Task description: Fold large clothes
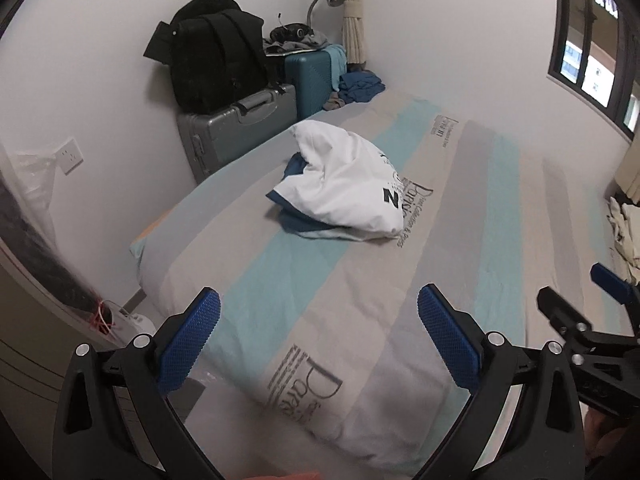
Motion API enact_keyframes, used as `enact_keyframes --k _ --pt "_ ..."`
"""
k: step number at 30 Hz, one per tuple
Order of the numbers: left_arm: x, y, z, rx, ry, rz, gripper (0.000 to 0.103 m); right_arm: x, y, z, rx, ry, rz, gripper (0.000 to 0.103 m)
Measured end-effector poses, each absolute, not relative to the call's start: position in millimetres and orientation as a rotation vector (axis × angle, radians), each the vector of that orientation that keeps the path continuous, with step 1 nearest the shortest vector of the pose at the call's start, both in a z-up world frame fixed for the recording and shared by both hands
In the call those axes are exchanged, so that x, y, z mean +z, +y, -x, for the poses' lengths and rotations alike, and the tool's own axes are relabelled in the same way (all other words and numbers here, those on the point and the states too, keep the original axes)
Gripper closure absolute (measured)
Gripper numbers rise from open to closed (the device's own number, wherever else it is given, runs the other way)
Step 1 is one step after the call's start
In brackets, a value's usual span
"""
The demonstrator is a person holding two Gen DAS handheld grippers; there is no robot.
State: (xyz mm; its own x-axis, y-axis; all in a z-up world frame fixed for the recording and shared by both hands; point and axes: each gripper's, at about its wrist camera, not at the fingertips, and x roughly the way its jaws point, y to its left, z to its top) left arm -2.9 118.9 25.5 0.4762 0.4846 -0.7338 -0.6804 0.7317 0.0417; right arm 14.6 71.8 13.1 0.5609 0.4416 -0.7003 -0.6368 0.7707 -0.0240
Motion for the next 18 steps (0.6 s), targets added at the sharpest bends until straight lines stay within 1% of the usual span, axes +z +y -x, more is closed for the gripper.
enact_keyframes --k 9,18 --pt "24 110 61 0.656 0.782 0.241 0.006 17 71 52 0.599 0.739 0.271 0.007" --pt "14 96 91 0.663 0.789 0.209 0.006 11 68 78 0.647 0.712 0.283 0.007"
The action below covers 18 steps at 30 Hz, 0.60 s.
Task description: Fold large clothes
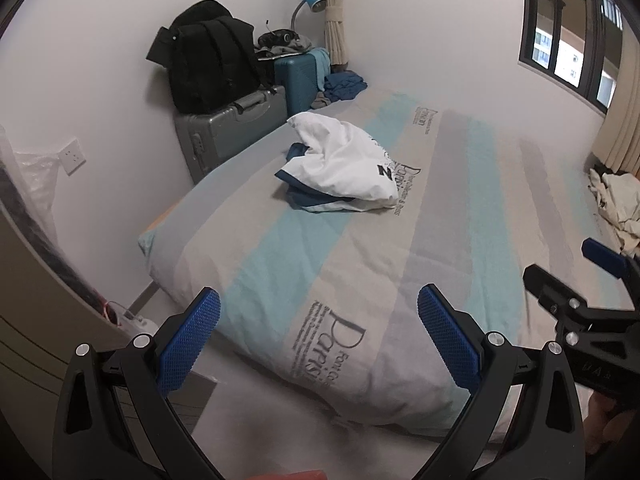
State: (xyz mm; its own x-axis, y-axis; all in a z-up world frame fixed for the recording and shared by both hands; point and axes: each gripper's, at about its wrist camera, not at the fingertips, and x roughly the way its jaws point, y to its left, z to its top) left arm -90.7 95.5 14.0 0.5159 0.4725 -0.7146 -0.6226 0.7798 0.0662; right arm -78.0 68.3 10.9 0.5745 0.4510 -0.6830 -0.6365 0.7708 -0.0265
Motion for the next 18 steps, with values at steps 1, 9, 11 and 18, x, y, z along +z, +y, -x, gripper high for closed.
enact_keyframes --k 1,9,11,18 --pt "13 95 93 0.668 0.792 0.214 0.006 12 66 80 0.652 0.711 0.285 0.007" --pt "16 90 104 0.679 0.773 0.248 0.006 19 55 87 0.666 0.699 0.28 0.008" --pt "15 90 105 0.677 0.765 0.252 0.006 19 55 87 0.666 0.697 0.282 0.008" --pt "11 90 104 0.693 0.765 0.255 0.006 16 54 89 0.667 0.7 0.29 0.007"
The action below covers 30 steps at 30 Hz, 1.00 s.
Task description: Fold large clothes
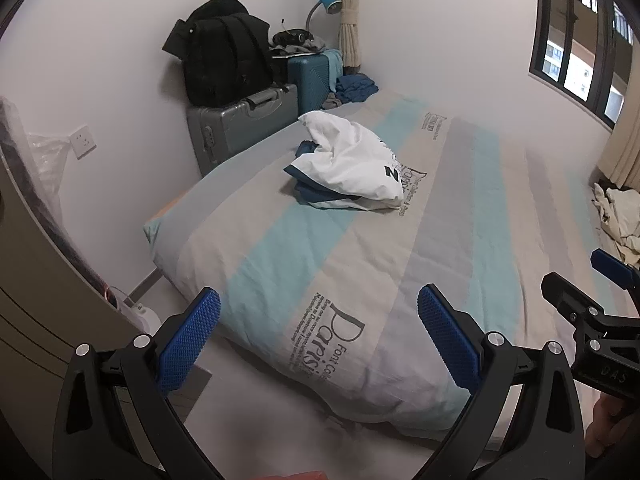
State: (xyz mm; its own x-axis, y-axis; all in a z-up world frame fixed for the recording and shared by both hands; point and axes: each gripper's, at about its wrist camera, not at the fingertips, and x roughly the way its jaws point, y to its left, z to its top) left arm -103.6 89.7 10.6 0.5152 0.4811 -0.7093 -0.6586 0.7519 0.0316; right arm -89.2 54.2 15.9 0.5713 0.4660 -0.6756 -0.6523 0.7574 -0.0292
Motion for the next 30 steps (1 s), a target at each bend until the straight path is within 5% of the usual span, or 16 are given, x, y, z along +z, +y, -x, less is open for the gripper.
enact_keyframes --k 30 --pt "13.5 86.4 105.6 0.711 0.77 0.254 0.006 18.7 50.1 93.1 0.664 0.699 0.28 0.008"
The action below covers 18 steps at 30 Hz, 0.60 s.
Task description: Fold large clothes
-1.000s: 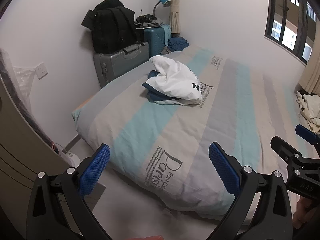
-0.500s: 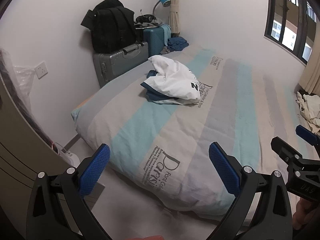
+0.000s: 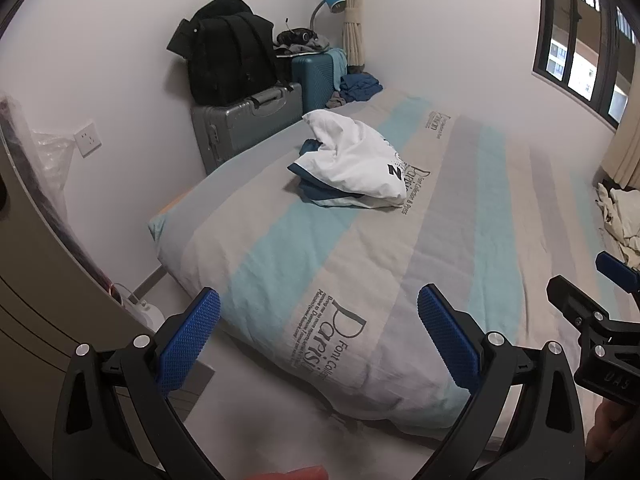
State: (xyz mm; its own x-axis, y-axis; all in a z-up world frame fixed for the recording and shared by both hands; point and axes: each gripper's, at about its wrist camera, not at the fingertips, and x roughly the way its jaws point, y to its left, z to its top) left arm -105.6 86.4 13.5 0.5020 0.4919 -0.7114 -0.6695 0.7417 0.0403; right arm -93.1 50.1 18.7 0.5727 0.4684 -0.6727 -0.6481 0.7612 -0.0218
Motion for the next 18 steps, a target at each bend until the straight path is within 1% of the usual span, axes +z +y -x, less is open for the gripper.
enact_keyframes --k 18 --pt "15.2 86.9 106.8 0.698 0.767 0.25 0.006 17.7 51.5 92.9 0.659 0.705 0.273 0.007"
